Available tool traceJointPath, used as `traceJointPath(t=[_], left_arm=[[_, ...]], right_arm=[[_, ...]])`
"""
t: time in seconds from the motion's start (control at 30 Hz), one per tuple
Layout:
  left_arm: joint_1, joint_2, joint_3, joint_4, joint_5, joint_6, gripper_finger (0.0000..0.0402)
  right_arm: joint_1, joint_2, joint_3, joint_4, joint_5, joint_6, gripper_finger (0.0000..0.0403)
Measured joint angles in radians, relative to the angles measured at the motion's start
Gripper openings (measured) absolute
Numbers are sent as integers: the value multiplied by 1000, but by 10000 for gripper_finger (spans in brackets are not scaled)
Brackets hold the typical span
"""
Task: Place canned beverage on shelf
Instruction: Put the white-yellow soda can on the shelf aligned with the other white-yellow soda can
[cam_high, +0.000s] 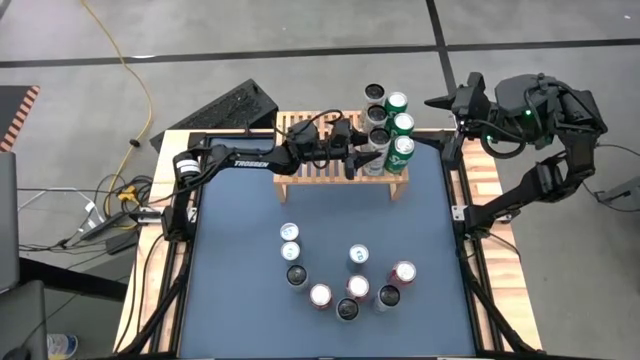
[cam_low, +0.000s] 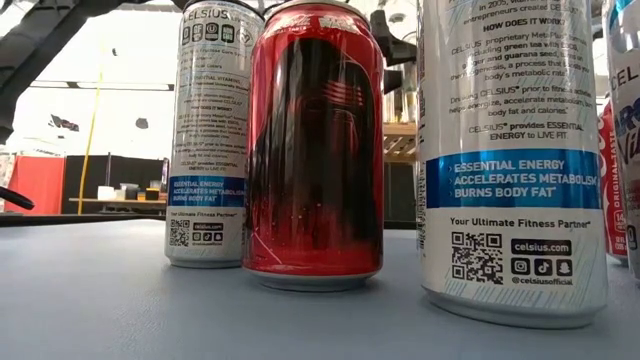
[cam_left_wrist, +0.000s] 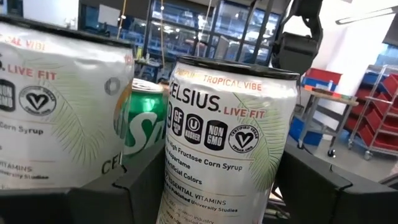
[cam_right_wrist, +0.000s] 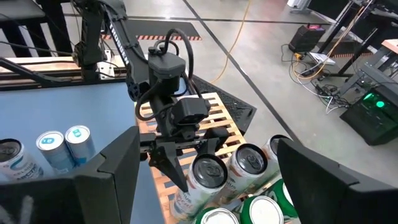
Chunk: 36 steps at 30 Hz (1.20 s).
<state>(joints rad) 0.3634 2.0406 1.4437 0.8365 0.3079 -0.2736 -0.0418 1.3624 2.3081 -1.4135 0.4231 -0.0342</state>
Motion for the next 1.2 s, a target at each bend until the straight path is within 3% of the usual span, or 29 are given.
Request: traceJointPath(t=[0.3,0.67,1.2], left_arm=[[10,3,0,6,21,-2,248],[13,4,1,-24,34,-16,300],[37,4,0,-36,177,-35,305]], right_arm=[[0,0,0,0,-5,0,311],[0,0,0,0,-6,-1,311],[1,0,0,-19,-41,0,311]])
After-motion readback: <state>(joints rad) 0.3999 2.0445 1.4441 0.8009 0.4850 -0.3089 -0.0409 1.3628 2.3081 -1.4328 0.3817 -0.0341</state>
